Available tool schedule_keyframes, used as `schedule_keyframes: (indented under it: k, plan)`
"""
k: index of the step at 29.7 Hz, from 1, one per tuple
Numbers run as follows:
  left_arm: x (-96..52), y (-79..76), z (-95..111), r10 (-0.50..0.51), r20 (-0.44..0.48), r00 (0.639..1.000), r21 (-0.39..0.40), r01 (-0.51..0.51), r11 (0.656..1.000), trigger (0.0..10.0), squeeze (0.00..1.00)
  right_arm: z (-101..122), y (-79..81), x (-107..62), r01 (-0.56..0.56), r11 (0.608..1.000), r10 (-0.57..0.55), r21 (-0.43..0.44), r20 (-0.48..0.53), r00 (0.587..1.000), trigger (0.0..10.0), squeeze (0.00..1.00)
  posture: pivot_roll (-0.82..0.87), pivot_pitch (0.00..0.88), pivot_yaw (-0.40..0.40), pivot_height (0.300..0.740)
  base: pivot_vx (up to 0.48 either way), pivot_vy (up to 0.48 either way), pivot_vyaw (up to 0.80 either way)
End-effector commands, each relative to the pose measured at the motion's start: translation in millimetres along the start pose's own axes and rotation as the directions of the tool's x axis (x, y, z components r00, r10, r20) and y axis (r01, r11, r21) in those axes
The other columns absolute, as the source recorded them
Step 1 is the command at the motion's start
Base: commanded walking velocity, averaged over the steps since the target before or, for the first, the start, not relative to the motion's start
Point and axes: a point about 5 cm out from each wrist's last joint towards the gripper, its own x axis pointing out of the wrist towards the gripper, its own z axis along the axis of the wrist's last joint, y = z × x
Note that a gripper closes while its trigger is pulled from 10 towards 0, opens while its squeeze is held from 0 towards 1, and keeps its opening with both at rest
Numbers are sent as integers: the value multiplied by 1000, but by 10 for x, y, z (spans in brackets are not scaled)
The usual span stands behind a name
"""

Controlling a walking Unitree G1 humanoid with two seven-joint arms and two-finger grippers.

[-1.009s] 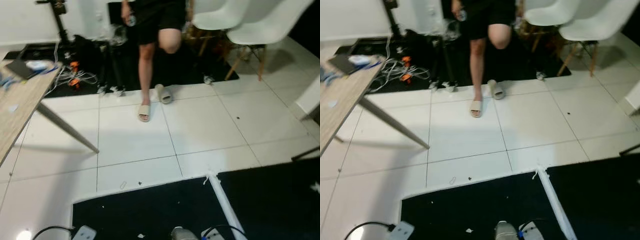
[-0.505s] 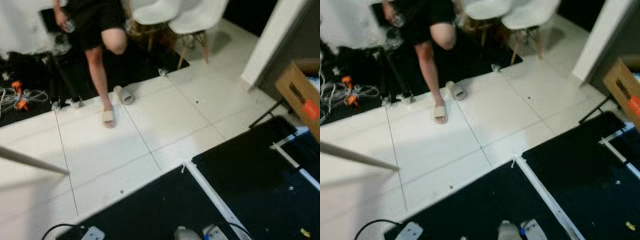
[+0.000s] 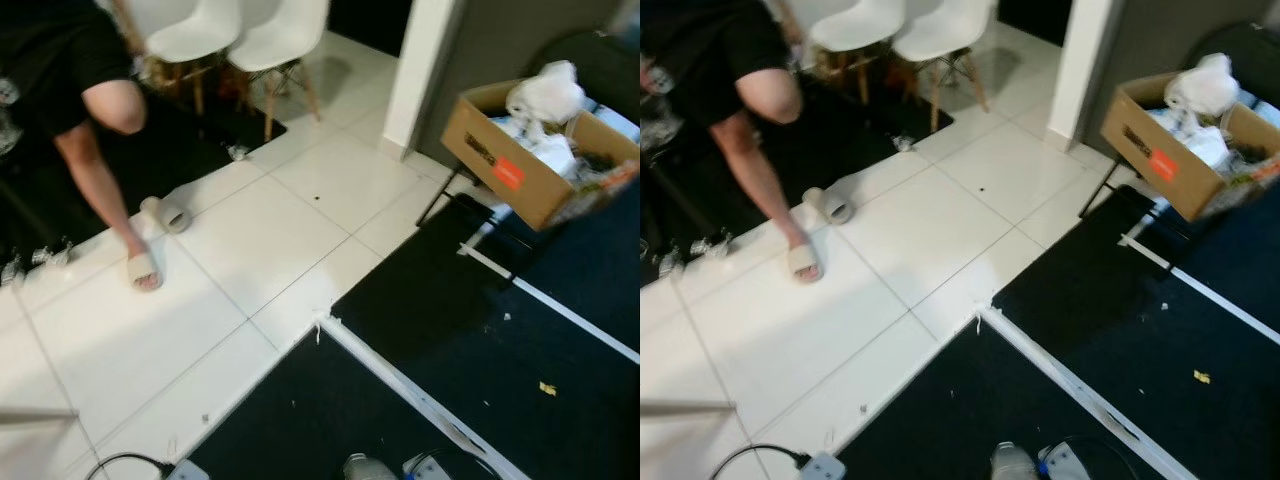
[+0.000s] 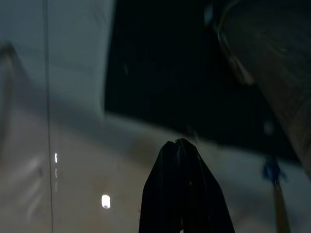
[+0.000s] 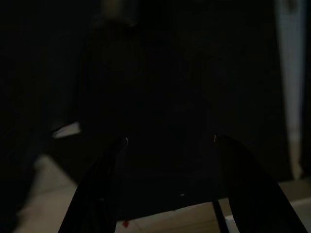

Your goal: Picking trash to rubbish bin

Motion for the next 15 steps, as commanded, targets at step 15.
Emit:
schedule_keyframes:
  k: [15]
  plan:
    - [5, -48, -91, 2, -33, 999, 13, -1, 1000, 10000, 0, -47, 66, 11, -20, 1000, 20, 11, -11, 1000, 10000, 0, -18, 81, 36, 740, 0, 0, -797]
